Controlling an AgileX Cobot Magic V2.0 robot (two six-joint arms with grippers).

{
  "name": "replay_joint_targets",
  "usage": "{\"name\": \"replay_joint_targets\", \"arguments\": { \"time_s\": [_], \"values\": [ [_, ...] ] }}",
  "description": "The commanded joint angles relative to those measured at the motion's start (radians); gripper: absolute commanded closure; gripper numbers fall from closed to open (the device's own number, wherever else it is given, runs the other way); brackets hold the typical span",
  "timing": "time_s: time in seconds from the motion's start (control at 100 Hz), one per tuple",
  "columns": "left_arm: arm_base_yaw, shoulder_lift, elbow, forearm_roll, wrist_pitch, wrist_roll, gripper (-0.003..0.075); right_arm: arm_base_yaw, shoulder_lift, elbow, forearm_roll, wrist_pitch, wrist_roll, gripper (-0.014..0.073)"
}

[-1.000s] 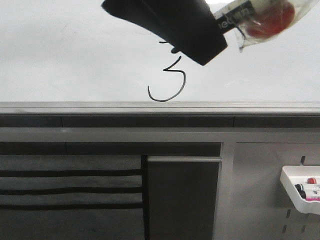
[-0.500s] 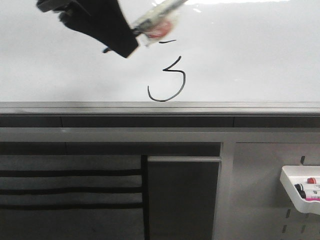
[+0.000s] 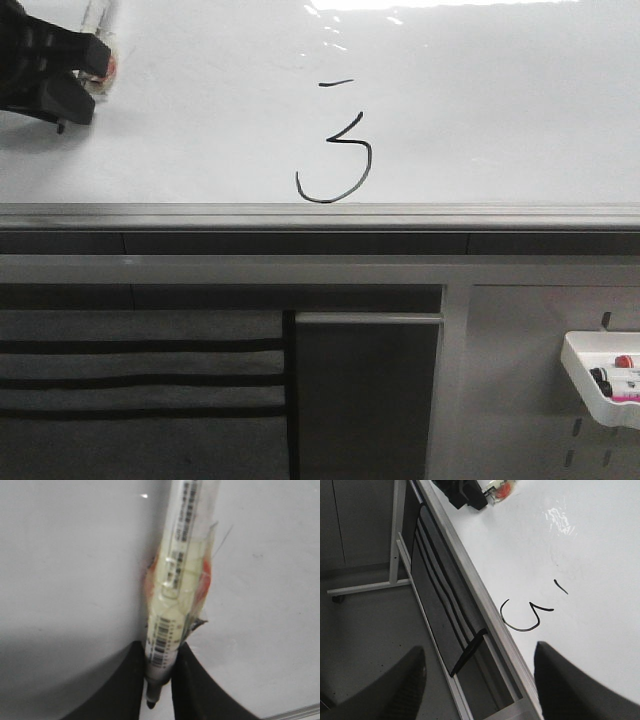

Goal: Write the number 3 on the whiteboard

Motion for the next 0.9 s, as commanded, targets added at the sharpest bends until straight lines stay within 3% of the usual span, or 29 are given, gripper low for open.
{"name": "replay_joint_targets", "arguments": {
  "time_s": [0.0,0.18,0.38,0.48,0.68,0.89],
  "values": [
    [0.001,-0.014,-0.025,-0.016,-0.068,-0.012,0.0738,-0.009,-0.012,-0.025,0.047,-0.038,0.001,0.0179],
    [0.001,-0.014,-0.025,-0.007,-0.053,-0.010,0.0708,-0.009,-0.012,-0.025,0.066,-0.036,0.052,0.0179],
    [0.003,-0.044,-0.025,0.042,-0.021,-0.010,0.0421,-0.009,-0.014,-0.027,0.066,-0.040,0.161,0.0179],
    [0.003,-0.099,-0.025,0.074,0.016,-0.010,0.0349,-0.018,-0.031,-0.027,0.024,-0.044,0.232,0.0179],
    [0.003,-0.286,-0.025,0.171,0.217,-0.010,0.0350,-0.088,-0.091,-0.029,-0.199,0.021,0.644,0.0179],
    [0.003,-0.560,-0.025,0.227,0.521,-0.012,0.0351,-0.170,-0.166,-0.029,-0.524,0.329,1.094,0.0181]
  ]
}}
